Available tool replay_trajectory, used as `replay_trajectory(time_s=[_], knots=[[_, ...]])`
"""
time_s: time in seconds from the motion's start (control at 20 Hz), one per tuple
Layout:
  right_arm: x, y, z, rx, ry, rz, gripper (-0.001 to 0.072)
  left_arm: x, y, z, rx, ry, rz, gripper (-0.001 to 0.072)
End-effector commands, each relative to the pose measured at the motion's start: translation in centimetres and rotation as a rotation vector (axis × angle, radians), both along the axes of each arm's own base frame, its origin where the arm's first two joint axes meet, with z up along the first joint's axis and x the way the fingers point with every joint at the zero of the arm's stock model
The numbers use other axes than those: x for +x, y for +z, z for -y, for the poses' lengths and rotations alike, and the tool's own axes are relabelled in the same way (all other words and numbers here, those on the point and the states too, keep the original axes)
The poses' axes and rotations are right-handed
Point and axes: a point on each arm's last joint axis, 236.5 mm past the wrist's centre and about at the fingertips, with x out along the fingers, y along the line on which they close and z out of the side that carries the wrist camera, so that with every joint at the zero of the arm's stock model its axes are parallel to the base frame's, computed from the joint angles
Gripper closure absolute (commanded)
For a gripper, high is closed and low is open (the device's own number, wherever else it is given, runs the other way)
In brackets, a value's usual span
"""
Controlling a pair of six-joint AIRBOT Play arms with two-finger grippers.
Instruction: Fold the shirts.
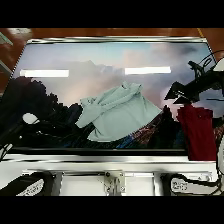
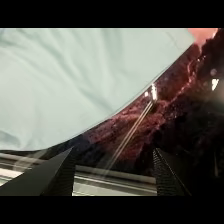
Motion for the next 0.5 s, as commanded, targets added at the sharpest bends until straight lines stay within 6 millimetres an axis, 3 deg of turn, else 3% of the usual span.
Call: replay_trajectory(time_s=[0.0,0.15,0.4,0.45], knots=[[0.3,-2.2,0.6,-0.019,-0.011,0.011,0.0123,-0.2,-2.7,3.0,0.003,0.037,-0.037,0.0002],[0.6,-3.1,1.4,-0.054,-0.022,0.024,0.0123,0.2,-4.5,3.6,0.019,0.045,-0.071,0.0003],[0.6,-4.3,1.4,-0.051,-0.023,-0.004,0.0123,3.3,-4.7,5.3,-0.046,0.171,-0.063,0.0008],[0.6,-4.6,1.4,-0.048,-0.022,-0.016,0.0123,3.4,-5.0,5.5,-0.055,0.19,-0.079,0.011]])
